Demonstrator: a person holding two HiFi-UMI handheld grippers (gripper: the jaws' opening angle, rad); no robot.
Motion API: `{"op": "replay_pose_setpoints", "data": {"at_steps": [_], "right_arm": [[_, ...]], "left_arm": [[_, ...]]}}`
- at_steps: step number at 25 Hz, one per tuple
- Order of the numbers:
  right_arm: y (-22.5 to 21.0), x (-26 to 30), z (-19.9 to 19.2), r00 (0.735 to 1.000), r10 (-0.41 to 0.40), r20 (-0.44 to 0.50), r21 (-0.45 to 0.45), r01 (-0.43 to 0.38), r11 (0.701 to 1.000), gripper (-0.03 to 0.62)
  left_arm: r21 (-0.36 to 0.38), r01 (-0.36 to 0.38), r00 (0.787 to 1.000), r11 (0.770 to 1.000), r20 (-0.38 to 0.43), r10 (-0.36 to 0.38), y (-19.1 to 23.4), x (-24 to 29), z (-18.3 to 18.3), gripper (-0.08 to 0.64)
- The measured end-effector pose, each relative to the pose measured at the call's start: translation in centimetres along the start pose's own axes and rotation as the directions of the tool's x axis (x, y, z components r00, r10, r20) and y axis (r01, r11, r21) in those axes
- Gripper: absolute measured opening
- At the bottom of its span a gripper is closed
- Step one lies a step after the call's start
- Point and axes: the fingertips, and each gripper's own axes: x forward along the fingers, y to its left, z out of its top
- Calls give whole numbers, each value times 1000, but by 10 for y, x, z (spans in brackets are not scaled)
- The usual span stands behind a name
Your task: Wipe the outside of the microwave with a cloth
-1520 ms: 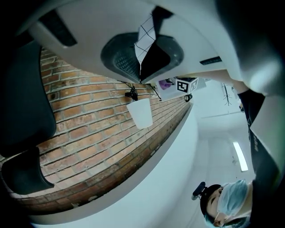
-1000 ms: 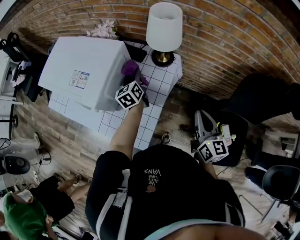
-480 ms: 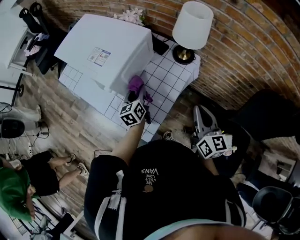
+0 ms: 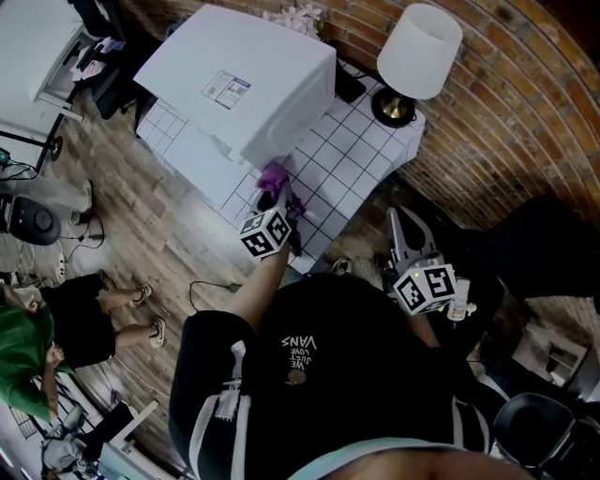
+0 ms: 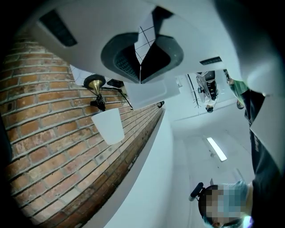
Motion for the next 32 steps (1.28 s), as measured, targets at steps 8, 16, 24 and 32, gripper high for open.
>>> {"op": "replay_pose_setpoints", "data": {"at_steps": [8, 16, 24, 32], "right_arm": [[-28, -24, 5, 992, -121, 20, 17, 120, 993, 4], [-60, -53, 8, 961, -272, 42, 29, 271, 962, 3], [-82, -74, 12, 921, -389, 34, 36, 388, 921, 4], [-87, -76, 12, 903, -429, 24, 45, 428, 903, 3]], "left_arm": [[-1, 65, 997, 998, -52, -65, -30, 45, -2, 141], [13, 150, 986, 989, -81, -149, -80, 118, 11, 141], [-1, 191, 977, 982, -92, -190, -118, 181, 21, 141], [-13, 208, 972, 978, -107, -208, -136, 214, 25, 141]]}}
